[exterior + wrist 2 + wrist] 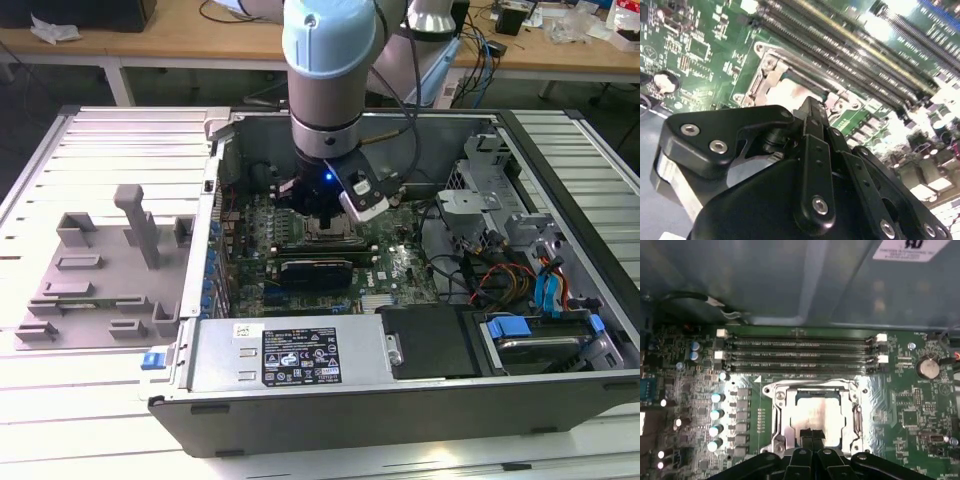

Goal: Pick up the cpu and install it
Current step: 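Install the second cpu locking lever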

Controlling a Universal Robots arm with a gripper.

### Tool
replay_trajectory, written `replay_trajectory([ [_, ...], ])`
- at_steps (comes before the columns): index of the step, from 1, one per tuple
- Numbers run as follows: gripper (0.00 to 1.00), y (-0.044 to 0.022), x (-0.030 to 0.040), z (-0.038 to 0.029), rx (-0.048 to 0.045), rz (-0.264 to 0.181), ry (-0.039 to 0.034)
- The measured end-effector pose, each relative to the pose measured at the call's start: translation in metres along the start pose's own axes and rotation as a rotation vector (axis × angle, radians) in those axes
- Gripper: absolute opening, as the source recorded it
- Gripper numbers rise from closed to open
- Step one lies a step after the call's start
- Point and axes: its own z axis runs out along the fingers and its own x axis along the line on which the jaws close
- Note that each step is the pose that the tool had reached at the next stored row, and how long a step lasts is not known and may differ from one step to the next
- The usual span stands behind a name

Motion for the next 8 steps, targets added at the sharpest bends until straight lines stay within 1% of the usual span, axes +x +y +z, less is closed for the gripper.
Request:
replay_trajectory([
  [1, 0.11, 0.0013, -0.0083, -0.0002, 0.0215, 0.003, 0.029],
  [8, 0.11, 0.002, -0.0086, -0.0012, 0.0215, 0.003, 0.0289],
])
